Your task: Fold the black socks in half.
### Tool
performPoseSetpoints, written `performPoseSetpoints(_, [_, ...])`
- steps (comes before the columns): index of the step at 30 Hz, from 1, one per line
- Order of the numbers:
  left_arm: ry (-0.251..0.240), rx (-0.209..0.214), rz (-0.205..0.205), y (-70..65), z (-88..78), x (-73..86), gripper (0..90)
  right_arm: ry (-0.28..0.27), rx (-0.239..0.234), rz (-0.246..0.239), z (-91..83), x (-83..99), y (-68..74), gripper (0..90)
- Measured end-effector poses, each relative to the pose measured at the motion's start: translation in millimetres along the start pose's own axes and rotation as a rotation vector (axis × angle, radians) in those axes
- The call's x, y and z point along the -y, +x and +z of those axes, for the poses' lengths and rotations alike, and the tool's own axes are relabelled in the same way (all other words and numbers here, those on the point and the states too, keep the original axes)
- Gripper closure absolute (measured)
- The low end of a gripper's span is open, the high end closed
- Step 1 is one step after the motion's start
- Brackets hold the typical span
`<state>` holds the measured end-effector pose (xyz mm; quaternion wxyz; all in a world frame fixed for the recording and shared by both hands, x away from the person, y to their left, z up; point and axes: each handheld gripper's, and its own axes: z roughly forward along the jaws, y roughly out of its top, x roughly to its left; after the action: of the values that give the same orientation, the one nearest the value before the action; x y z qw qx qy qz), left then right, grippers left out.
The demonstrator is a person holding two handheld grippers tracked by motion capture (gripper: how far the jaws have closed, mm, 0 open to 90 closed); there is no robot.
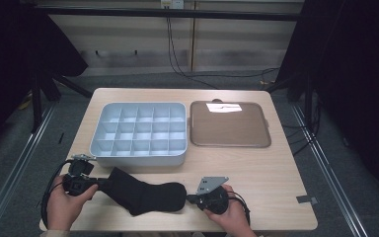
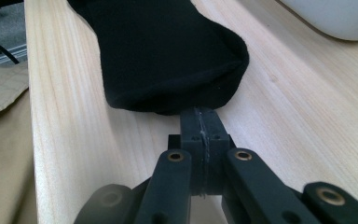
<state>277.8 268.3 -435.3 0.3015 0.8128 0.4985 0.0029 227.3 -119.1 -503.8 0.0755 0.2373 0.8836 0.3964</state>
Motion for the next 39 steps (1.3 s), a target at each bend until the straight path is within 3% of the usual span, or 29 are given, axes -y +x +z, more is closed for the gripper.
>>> performPoseSetpoints(10, [-0.018,0.02,-0.009,-1.5,-4.6,-5.8,79.1,-0.01,0.001,0.026,2.1,-0.4,1.5,90.0])
performPoseSetpoints(22, [-0.02,0.041,0.029,-15.5,-11.3,-14.6,79.8,-0.017,0.003,0.016,4.7,-1.9,3.7,90.0])
performPoseSetpoints(27, [-0.035,0.09,0.026,-19.8,-12.8,-16.9,79.8,-0.013,0.0,0.023,5.3,-2.5,4.7,90.0])
performPoseSetpoints(39, [-0.021,0.089,0.052,-31.3,-12.6,-22.6,79.8,-0.02,-0.003,0.022,8.3,-4.3,6.8,90.0])
